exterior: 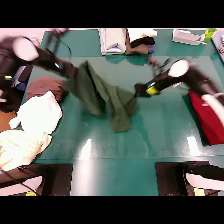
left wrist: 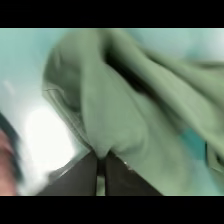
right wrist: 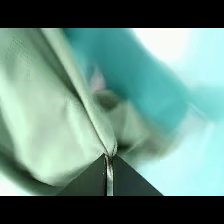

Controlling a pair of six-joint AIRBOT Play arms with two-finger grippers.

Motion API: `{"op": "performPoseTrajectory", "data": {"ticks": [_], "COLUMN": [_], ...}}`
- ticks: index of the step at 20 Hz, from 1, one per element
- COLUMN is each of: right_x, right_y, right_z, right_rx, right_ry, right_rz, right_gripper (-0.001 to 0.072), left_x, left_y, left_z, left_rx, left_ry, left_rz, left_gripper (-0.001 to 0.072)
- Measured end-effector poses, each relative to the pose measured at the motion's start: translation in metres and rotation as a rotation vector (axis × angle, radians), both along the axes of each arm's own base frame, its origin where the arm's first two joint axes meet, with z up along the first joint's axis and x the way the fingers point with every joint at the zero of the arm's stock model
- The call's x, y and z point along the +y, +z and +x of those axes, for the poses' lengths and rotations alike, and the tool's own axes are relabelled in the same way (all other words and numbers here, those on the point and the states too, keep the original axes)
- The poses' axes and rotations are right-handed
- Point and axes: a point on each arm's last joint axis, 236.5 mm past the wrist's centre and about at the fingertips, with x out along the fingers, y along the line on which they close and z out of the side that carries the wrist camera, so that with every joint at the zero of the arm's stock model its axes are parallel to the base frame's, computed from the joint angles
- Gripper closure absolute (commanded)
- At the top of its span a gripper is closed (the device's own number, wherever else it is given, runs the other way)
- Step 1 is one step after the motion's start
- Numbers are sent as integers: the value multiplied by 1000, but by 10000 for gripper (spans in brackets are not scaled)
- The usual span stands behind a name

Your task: Fold the shirts.

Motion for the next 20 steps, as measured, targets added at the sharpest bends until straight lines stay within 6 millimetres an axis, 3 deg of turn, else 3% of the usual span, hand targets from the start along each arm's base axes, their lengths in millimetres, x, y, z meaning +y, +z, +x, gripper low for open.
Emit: {"op": "performPoseTrajectory", "data": {"ticks": [3, 6, 10, 13, 16, 18, 20], "right_x": [-30, -52, -76, -94, -106, -109, -109], "right_y": [102, 201, 295, 341, 363, 356, 325], "right_z": [8, -5, -38, -56, -57, -42, -15], "right_rx": [-226, -457, -691, -807, -855, -828, -736], "right_ry": [-59, -94, -127, -163, -197, -207, -208], "right_rz": [44, 63, 34, -10, -50, -72, -96], "right_gripper": [695, 695, 696, 696, 697, 697, 697], "left_x": [4, 4, 0, -1, -3, -7, -10], "left_y": [100, 182, 246, 267, 263, 238, 193], "left_z": [-22, -58, -104, -123, -127, -117, -100], "left_rx": [-216, -395, -542, -601, -585, -515, -391], "left_ry": [-5, -38, -115, -156, -179, -187, -189], "left_rz": [-84, -177, -256, -266, -250, -219, -169], "left_gripper": [673, 673, 673, 674, 674, 674, 674]}}
